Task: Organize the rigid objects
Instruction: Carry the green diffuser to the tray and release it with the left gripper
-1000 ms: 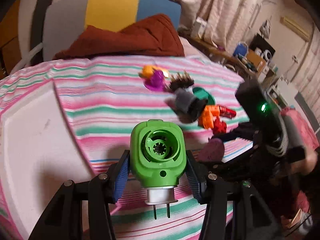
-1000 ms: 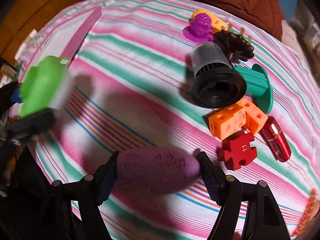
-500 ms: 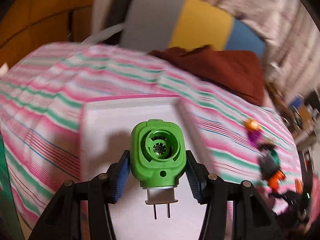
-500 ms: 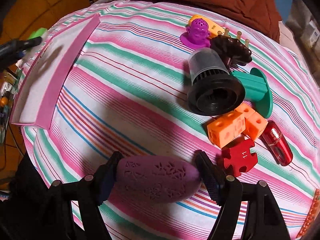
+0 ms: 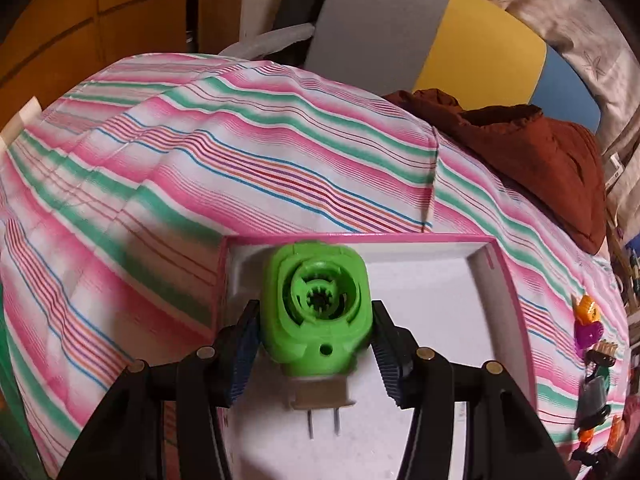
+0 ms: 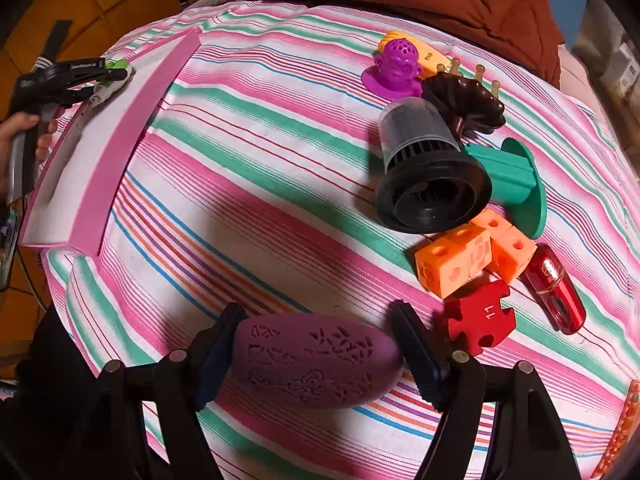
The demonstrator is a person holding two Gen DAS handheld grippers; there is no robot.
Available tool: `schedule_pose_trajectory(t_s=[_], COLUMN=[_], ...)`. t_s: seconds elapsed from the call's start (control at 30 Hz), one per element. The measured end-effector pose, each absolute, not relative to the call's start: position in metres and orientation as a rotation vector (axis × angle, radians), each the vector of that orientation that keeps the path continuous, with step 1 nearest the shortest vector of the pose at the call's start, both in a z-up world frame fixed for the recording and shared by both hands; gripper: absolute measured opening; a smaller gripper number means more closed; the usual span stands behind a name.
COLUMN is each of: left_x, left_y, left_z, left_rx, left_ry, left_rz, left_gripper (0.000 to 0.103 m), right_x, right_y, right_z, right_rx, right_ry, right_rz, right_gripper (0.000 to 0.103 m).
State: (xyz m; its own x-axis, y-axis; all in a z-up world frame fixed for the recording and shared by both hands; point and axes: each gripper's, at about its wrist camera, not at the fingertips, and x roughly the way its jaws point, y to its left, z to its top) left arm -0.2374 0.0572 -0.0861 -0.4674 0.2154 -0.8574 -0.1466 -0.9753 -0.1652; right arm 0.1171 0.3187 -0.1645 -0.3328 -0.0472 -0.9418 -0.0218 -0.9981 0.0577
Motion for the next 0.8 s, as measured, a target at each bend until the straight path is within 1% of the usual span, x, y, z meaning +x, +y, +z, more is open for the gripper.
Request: schedule_pose_trajectory(t_s=[0.1, 0.13, 0.27, 0.43, 0.63, 0.8], left_x=[-0.231, -0.229, -0.216, -0.167, -0.11, -0.077], left_y=[0.06, 0.059, 0.051, 0.033, 0.027, 0.029], left_z=[-0.08, -0.077, -0.064, -0.042, -0.032, -0.03], left_rx=[-1.45, -1.419, -1.383, -1.286, -1.233, -1.212], left_ry=[-0.056, -0.04, -0.054, -0.088, -0.016, 0.016], left_rz=[2.542, 2.554, 2.587, 2.642, 2.656, 2.641], left_gripper=[0.054, 0.055, 0.057, 0.057, 0.057, 0.057], right_x=[0.116, 0.116, 0.112, 0.106, 0.097, 0.087], right_y=[0.311, 0.309, 0.298, 0.284, 0.26, 0.233], right_z=[-0.17, -0.172, -0.179, -0.188, -0.199, -0.207], right_rx=[1.806, 1.806, 1.806, 1.806, 1.798, 1.784], right_ry=[-0.088, -0.089, -0.082, -0.08, -0.073, -0.07], right_rz=[-2.552, -2.551, -2.552, -2.556, -2.593, -2.644], right_gripper=[0.077, 0.077, 0.077, 0.077, 0.076, 0.075])
